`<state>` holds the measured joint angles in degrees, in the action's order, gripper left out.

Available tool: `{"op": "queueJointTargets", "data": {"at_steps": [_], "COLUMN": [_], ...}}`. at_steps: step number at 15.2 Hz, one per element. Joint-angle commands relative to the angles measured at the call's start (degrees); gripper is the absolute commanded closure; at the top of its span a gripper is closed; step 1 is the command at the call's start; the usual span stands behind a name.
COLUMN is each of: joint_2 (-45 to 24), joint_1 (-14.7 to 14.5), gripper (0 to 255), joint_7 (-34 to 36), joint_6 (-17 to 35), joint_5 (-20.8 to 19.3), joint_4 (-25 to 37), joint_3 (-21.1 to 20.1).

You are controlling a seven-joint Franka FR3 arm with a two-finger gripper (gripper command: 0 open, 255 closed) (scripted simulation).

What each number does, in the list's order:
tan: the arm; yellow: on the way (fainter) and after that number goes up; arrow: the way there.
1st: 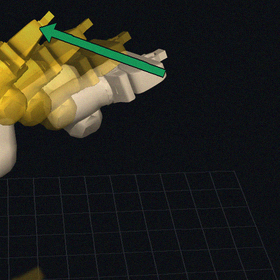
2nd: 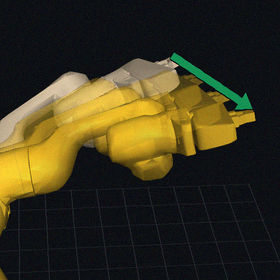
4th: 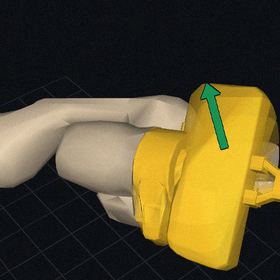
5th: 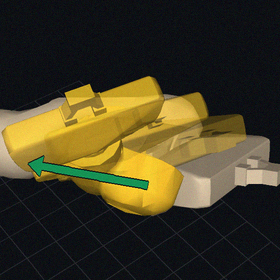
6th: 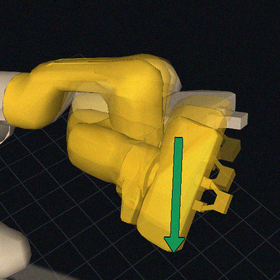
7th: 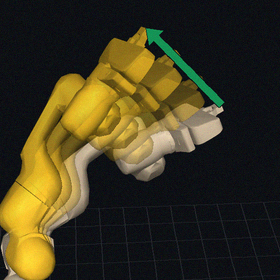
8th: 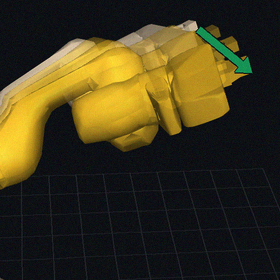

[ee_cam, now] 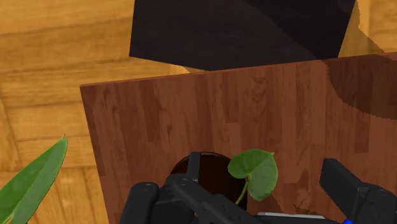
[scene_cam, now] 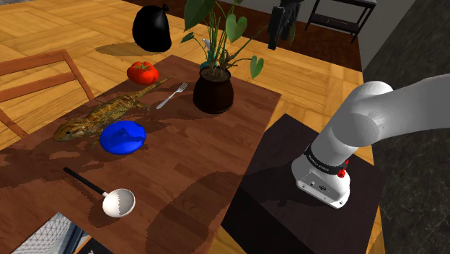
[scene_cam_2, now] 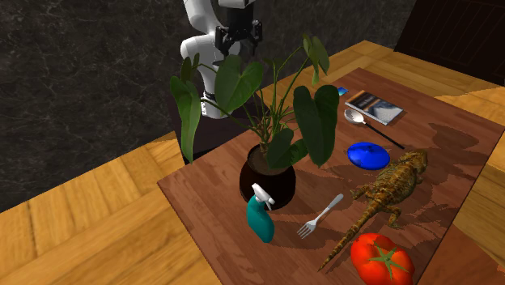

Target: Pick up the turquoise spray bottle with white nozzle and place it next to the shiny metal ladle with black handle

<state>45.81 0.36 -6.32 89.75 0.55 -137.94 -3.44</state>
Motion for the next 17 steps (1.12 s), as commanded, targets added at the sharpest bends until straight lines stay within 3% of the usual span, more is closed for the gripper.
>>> {"op": "queueJointTargets", "data": {"at_steps": [1, 9, 17], "joint_2": [0.0, -16.55, -33.88], "joint_1": [0.0, 1.54, 2.57], "gripper": [0, 0, 0], "joint_7": [0.0, -2.96, -5.76], "joint_6": [0.0, 11.38, 18.72], "joint_5": [0.0, -1.61, -1.87], "joint_4": [0.0, 5.72, 16.26], "joint_3": [0.0, 2.5, 4.5]}}
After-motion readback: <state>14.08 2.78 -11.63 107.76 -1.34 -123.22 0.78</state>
